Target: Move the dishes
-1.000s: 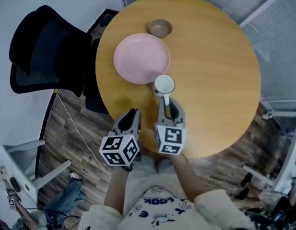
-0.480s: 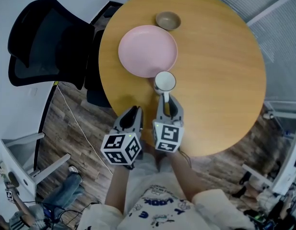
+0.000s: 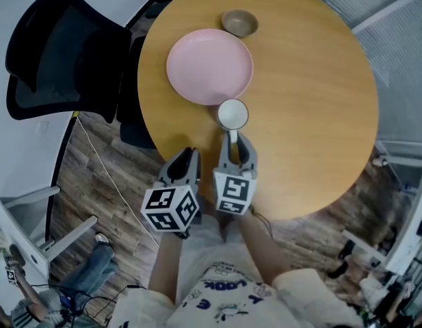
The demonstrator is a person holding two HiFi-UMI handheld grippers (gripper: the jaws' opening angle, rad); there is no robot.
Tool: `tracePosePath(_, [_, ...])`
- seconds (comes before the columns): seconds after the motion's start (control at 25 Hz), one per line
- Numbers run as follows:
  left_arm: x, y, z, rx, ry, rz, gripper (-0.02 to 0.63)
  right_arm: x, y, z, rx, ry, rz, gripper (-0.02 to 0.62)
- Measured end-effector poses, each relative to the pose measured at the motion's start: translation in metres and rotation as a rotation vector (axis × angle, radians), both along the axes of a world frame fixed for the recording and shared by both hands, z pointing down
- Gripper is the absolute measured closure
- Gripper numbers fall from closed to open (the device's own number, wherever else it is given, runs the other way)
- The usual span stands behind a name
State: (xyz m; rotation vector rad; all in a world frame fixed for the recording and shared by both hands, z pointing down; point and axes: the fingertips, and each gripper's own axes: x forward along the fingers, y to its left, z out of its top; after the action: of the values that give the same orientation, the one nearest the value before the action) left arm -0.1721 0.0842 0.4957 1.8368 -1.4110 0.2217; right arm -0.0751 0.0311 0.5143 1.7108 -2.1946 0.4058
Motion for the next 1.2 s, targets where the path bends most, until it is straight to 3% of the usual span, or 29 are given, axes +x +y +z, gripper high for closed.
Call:
tracePosePath(0.4, [-0.005, 0.000, -0.002, 0.006, -0.004, -0.012, 0.551, -0.001, 0.001, 0.005, -0.017, -0.016, -0.025, 0.537])
tracePosePath(0.56, [-0.007, -0.003, -0.008, 0.023, -0.005, -0.017, 0.551, -0.003, 0.003, 0.001, -0.019, -0.044, -0.053, 0.447])
tracePosePath(0.68, [-0.010, -0.010, -0.019, 0.047, -0.013, -0.021, 0.551, 0.001, 0.005, -0.014, -0.006, -0.054, -0.049, 0.414])
tracePosePath(1.04, [-0.002, -0.044, -0.074, 0.172, -0.062, 0.002, 0.551, 0.033, -0.013, -0.085, 0.064, -0.085, 0.011, 0.416])
tracePosePath(1.2, [0.003, -0.060, -0.106, 0.246, -0.085, 0.009, 0.551, 0.037, -0.028, -0.129, 0.129, -0.101, 0.022, 0.459])
